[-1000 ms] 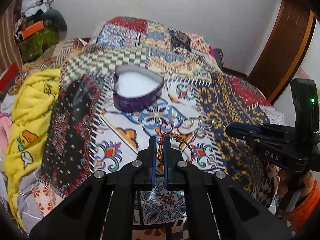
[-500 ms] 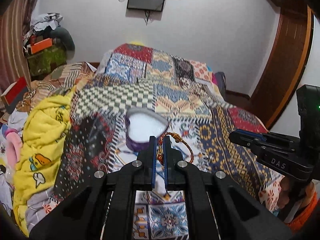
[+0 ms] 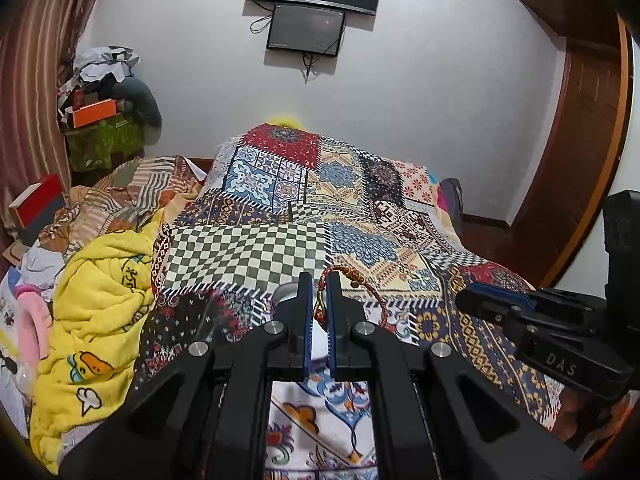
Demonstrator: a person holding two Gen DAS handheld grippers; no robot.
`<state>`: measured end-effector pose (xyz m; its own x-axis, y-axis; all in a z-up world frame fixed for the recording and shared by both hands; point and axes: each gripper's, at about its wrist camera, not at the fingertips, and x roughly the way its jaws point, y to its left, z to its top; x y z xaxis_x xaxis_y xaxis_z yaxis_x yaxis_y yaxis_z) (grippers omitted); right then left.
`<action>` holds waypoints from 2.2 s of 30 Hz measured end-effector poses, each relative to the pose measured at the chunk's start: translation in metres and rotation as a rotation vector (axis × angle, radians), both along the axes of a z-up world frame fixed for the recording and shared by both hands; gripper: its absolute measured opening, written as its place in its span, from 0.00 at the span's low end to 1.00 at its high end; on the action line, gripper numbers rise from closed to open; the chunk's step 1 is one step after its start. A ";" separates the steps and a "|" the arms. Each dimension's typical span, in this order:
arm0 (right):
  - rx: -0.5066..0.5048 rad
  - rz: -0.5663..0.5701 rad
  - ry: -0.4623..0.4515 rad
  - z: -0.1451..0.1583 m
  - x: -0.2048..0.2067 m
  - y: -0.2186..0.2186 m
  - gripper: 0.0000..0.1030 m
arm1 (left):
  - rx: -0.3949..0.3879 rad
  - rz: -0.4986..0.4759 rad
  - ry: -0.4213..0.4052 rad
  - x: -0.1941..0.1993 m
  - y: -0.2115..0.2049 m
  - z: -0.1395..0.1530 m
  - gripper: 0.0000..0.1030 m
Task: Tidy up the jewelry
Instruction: 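Carry the bracelet and ring over the purple heart tin with both tools, then open the left tool over the tin while the right tool releases its ring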
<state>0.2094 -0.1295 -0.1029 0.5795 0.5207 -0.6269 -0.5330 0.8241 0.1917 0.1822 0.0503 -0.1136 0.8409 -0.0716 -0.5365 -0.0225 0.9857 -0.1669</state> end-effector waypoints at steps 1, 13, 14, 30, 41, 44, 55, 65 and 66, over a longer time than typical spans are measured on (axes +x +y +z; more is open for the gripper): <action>0.001 0.006 0.002 -0.001 0.003 0.003 0.14 | -0.001 0.003 0.002 0.004 0.002 -0.002 0.04; -0.038 0.077 0.056 -0.027 0.033 0.037 0.14 | 0.015 -0.008 0.087 0.055 0.011 -0.043 0.04; -0.039 0.085 0.064 -0.029 0.035 0.039 0.14 | 0.018 -0.010 0.094 0.058 0.011 -0.047 0.04; -0.090 0.178 0.210 -0.074 0.066 0.066 0.14 | 0.020 -0.033 0.203 0.081 0.018 -0.092 0.04; -0.148 0.208 0.203 -0.079 0.061 0.077 0.14 | 0.046 -0.033 0.212 0.078 0.015 -0.089 0.04; -0.156 0.208 0.206 -0.078 0.060 0.076 0.20 | 0.048 -0.027 0.219 0.077 0.017 -0.088 0.07; -0.153 0.140 0.130 -0.045 0.044 0.053 0.22 | 0.072 -0.025 0.208 0.060 0.016 -0.071 0.18; -0.072 0.043 0.082 -0.005 0.022 0.004 0.26 | 0.104 -0.040 0.132 0.032 0.003 -0.031 0.31; -0.069 0.034 0.078 -0.004 0.020 0.001 0.29 | 0.107 -0.044 0.125 0.029 0.000 -0.027 0.33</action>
<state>0.2296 -0.1281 -0.1068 0.5103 0.4931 -0.7045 -0.5469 0.8183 0.1766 0.2108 0.0508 -0.1407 0.7641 -0.0443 -0.6436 0.0075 0.9982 -0.0598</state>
